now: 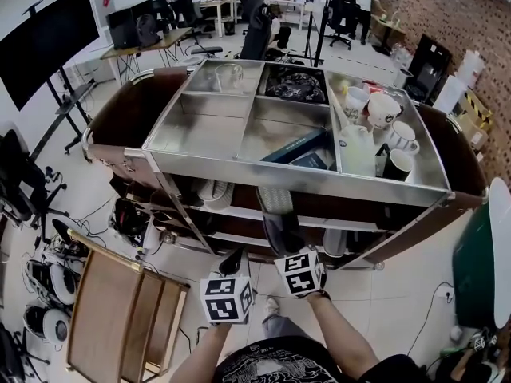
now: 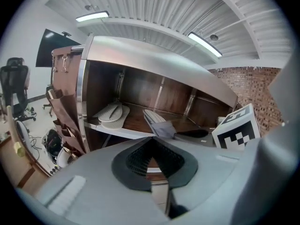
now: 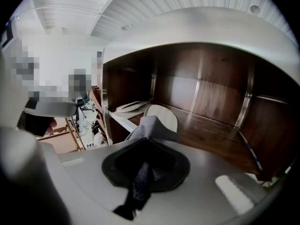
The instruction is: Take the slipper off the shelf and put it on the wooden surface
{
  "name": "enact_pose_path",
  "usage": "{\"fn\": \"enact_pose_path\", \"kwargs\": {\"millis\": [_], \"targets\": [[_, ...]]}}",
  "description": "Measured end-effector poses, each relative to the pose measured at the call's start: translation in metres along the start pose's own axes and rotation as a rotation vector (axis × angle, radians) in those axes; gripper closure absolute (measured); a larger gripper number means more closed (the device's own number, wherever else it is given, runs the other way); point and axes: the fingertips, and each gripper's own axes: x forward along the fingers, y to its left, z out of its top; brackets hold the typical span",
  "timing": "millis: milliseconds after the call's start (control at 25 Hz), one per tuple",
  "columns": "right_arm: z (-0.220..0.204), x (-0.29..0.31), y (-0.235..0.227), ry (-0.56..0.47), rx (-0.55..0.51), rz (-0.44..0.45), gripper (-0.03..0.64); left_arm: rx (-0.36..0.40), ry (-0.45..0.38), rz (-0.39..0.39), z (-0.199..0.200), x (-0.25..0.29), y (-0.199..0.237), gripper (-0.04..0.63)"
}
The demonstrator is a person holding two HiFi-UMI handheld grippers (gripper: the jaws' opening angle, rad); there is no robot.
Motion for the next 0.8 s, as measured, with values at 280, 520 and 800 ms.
{"fn": "enact_pose_path", "kwargs": {"millis": [280, 520, 800], "targets": [[0.0, -0.025, 0.05, -0.023, -0.017, 0.034, 0.603, 0.001, -0.022, 0.019, -0.008, -0.04, 0.014, 0.589], [0.01, -0.039, 0.089, -0.059, -0.059, 0.075, 0.603, -0.009, -0.05, 0.046, -0.013, -0.067, 0.028, 0.589], [0.023, -0.057, 0.144, -0.095, -0.121, 0.14, 0.601, -0.046, -0.084, 0.092, -0.022, -0.107, 0.052, 0.589]]}}
